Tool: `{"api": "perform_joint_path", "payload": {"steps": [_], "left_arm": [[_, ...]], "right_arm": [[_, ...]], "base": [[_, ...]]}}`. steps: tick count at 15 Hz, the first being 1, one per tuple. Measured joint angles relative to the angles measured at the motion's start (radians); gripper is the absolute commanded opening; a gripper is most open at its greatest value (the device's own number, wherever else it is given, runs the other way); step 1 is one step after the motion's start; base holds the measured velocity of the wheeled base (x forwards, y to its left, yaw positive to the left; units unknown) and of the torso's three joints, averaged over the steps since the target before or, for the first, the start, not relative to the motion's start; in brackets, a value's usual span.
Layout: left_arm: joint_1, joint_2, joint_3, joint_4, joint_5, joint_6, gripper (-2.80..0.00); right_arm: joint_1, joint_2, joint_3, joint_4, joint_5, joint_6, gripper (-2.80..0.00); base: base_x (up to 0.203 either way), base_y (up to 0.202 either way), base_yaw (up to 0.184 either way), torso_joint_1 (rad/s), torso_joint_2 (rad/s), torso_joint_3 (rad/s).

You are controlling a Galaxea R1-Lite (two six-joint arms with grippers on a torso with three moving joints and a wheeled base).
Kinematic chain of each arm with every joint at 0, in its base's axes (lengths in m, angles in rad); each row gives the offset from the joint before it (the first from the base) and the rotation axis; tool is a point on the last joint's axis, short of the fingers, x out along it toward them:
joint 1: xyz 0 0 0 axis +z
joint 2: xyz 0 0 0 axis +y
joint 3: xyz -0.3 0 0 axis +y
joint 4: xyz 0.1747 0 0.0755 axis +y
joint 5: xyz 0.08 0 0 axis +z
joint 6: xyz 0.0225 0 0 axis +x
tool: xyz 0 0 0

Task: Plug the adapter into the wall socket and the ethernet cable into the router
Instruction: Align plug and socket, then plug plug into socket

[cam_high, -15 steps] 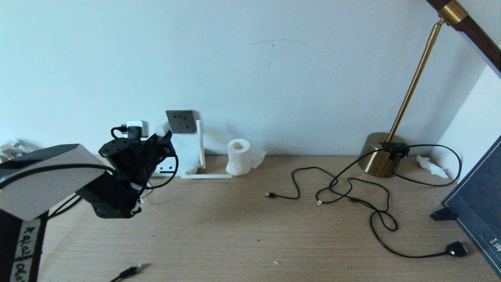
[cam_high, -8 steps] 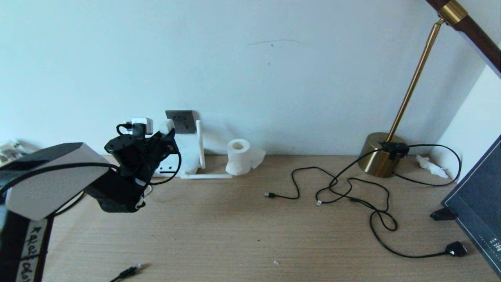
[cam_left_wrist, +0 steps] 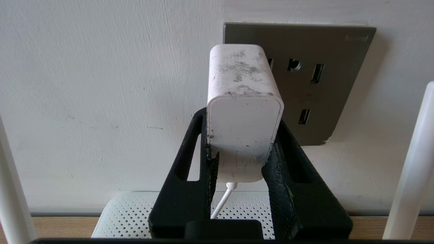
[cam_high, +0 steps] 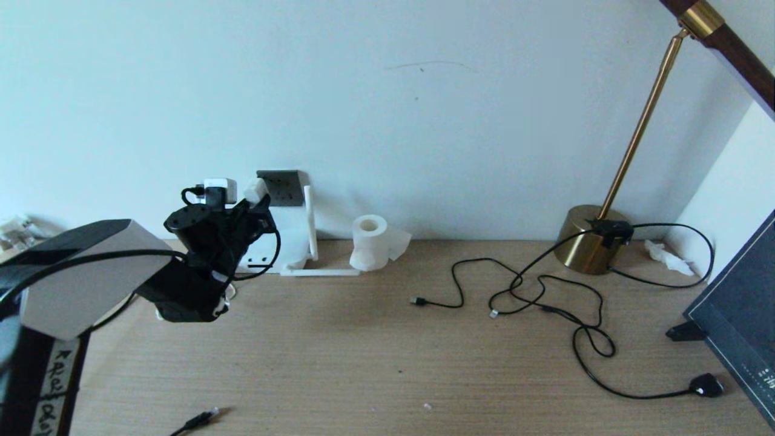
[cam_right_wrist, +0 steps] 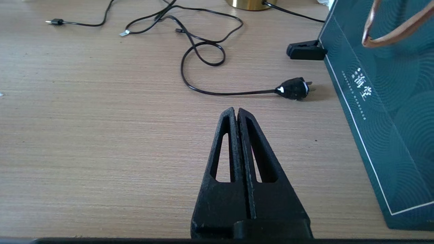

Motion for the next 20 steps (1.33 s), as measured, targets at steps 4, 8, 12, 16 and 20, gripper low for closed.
{"api": "perform_joint_path", "payload": {"steps": [4,8,12,16,20], "left_arm": [[-0.01,-0.001,0.012,-0.002,0.011,0.001,-2.8],[-0.021,-0.015,0.059,-0.009,0.017,0.001,-2.8],[-0.024,-0.025,0.07,-0.01,0.014,0.004,-2.8],[-0.026,-0.021,0.054,-0.001,0.012,0.004,-2.8],[-0.026,-0.011,0.023,0.014,0.01,0.004,-2.8]], "right_arm": [[0.0,0.0,0.0,0.0,0.0,0.0,-2.8],[0.0,0.0,0.0,0.0,0.0,0.001,-2.8],[0.0,0.0,0.0,0.0,0.0,0.0,-2.8],[0.0,0.0,0.0,0.0,0.0,0.0,-2.8],[0.0,0.0,0.0,0.0,0.0,0.001,-2.8]], "base": [[0.0,0.0,0.0,0.0,0.0,0.0],[0.0,0.0,0.0,0.0,0.0,0.0],[0.0,0.0,0.0,0.0,0.0,0.0],[0.0,0.0,0.0,0.0,0.0,0.0],[0.0,0.0,0.0,0.0,0.0,0.0]]}}
